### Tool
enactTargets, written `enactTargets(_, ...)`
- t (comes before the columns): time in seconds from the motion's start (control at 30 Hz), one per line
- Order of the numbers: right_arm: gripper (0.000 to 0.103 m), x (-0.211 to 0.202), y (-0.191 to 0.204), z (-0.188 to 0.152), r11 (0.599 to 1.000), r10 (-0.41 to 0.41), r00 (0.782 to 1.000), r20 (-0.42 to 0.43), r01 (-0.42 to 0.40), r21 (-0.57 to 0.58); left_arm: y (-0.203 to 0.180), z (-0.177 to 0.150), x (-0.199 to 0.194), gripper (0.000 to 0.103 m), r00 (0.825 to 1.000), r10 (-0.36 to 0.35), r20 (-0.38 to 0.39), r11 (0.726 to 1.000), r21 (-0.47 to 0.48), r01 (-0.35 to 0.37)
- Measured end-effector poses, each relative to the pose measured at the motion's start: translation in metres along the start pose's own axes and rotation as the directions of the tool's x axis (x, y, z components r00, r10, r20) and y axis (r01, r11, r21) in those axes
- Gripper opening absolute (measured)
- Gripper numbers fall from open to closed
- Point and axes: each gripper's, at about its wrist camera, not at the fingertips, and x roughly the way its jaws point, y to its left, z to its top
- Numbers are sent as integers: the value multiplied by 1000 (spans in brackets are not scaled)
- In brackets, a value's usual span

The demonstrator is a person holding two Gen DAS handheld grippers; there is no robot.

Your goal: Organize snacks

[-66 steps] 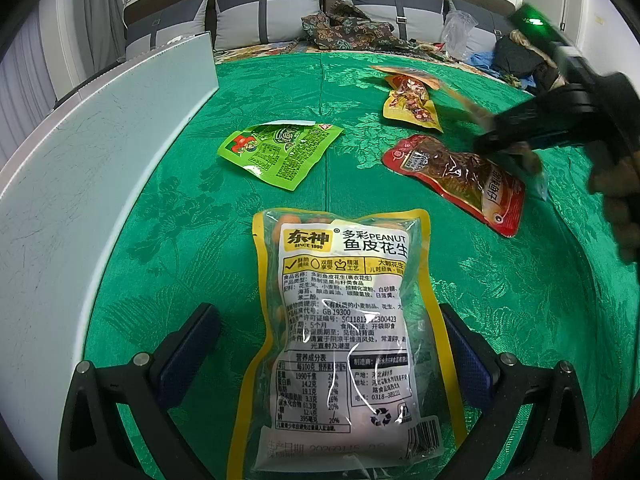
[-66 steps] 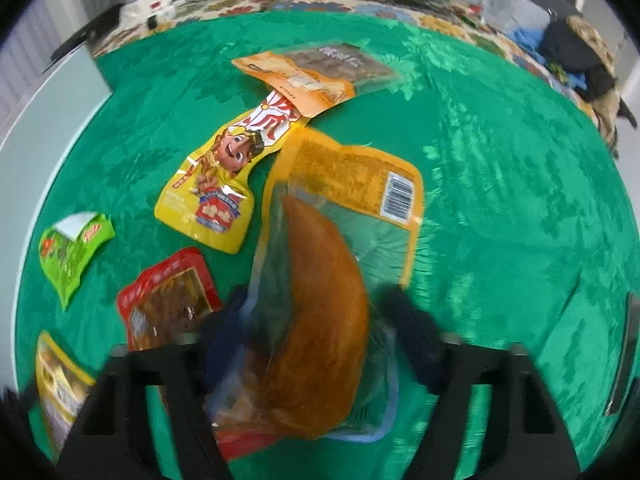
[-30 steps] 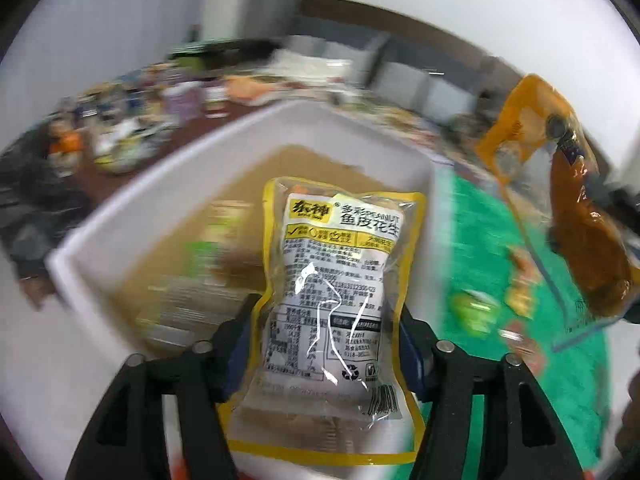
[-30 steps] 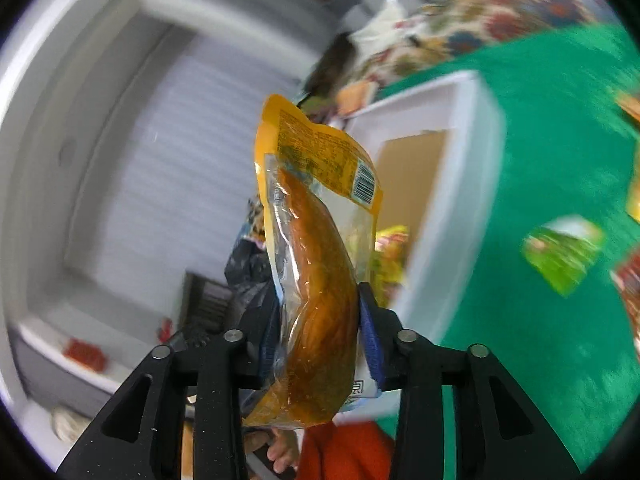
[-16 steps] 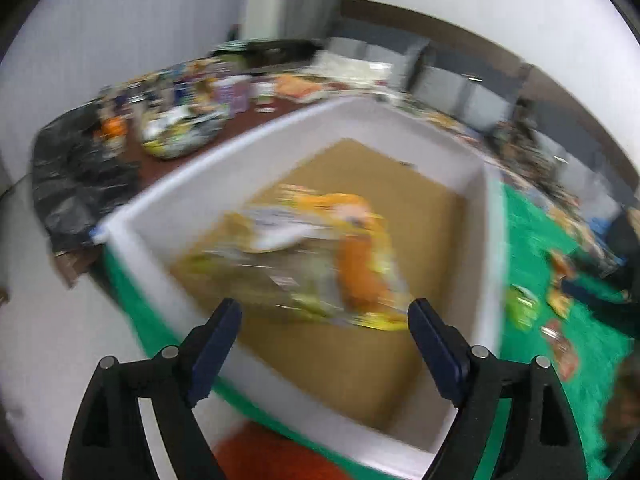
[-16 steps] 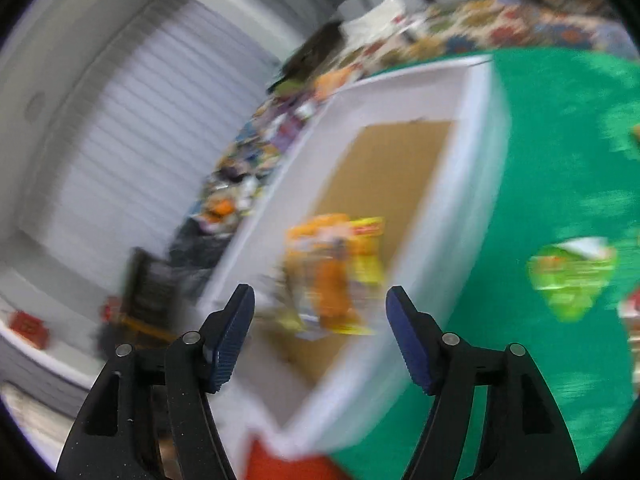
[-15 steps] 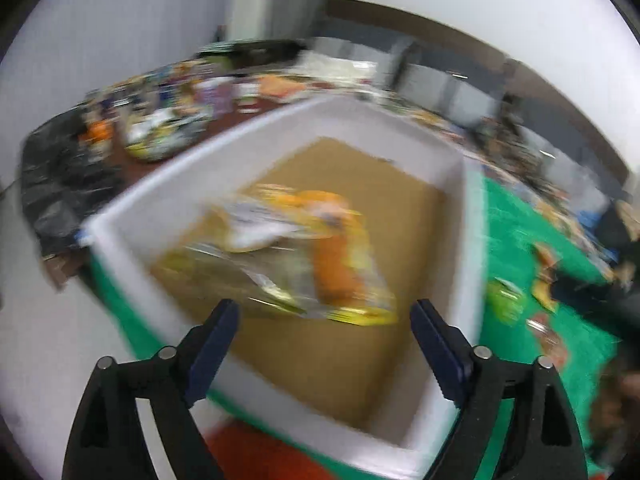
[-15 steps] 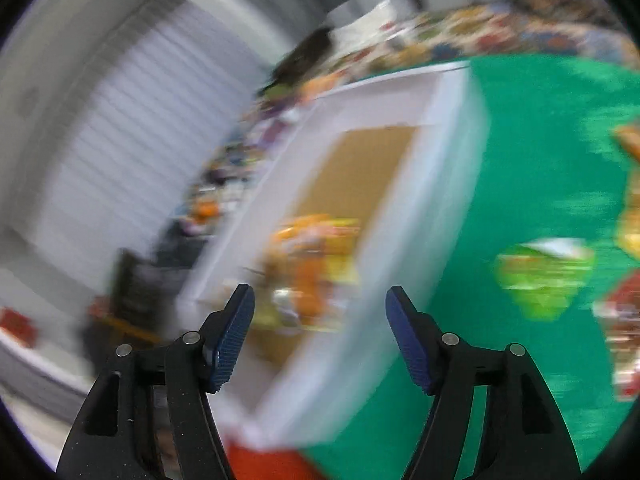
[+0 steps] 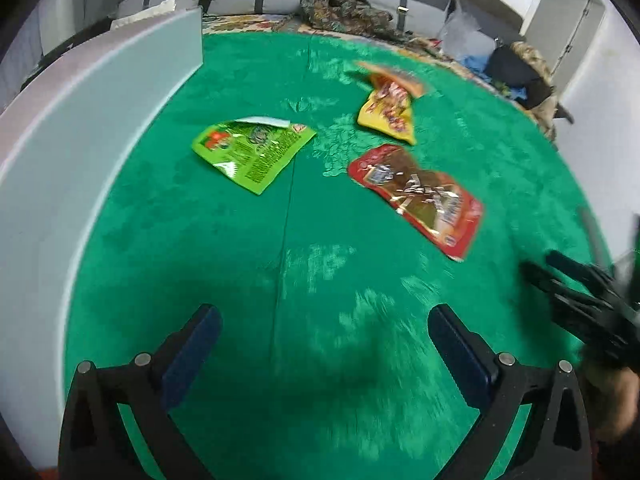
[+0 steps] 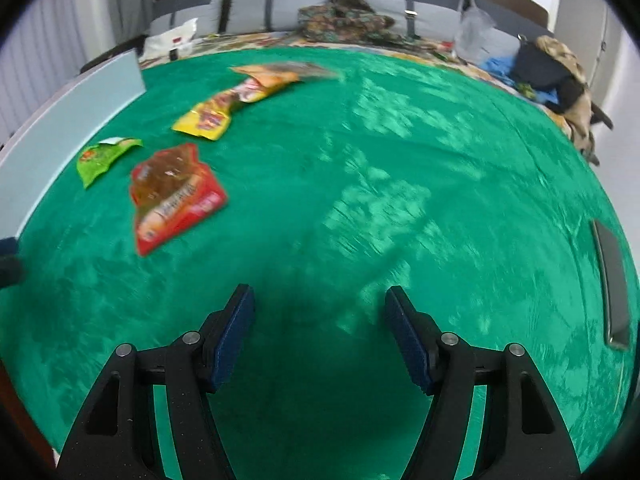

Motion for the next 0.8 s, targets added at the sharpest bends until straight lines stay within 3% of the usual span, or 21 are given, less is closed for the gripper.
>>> enactTargets(0.07, 71, -2, -1, -2, 1000, 13, 1000, 27, -13, 11, -3, 2, 14, 102, 999, 41, 14, 999, -2, -41)
enactTargets(0.2, 76, 4, 1, -1, 1000, 3, 999, 34, -3, 3, -8, 2, 24, 103, 989, 130, 67, 987, 86, -136)
enactTargets(0.33, 80, 7, 7, -4, 1000, 3, 1000, 31, -3, -1, -6, -1, 25, 103, 988, 115, 101, 987, 99, -125)
enactTargets(0.8, 82, 7, 5, -5, 1000, 2, 1000, 30, -2, 4, -6, 0, 26, 103, 988, 117, 103, 987, 99, -128)
